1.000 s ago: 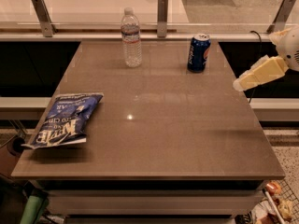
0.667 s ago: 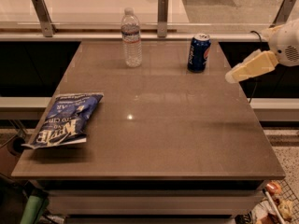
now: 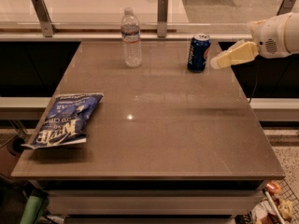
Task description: Move pepsi can near blue chip bag
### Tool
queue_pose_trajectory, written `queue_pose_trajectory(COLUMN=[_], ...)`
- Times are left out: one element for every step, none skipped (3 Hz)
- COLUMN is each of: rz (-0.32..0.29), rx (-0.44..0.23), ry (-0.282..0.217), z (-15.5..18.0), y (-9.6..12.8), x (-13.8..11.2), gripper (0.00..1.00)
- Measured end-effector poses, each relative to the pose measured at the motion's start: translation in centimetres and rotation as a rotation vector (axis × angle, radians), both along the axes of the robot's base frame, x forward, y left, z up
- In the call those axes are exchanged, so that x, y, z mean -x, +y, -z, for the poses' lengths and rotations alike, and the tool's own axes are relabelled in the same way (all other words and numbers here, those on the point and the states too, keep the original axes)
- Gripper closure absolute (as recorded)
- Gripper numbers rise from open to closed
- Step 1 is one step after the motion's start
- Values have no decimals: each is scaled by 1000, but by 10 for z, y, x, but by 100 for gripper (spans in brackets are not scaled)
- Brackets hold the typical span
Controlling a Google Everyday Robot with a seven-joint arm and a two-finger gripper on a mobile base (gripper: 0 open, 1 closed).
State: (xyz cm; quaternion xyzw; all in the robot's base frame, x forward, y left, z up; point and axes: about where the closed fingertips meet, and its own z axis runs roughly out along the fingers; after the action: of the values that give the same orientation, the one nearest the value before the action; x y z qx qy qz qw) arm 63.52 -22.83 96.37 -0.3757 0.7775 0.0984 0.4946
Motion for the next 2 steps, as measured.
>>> queue_pose_trajectory(rz=[21,30], rx=[-26,-57], ry=[-12,-35], z=[7,14], y=[12,16], x=[-23,-47], gripper=[0,0])
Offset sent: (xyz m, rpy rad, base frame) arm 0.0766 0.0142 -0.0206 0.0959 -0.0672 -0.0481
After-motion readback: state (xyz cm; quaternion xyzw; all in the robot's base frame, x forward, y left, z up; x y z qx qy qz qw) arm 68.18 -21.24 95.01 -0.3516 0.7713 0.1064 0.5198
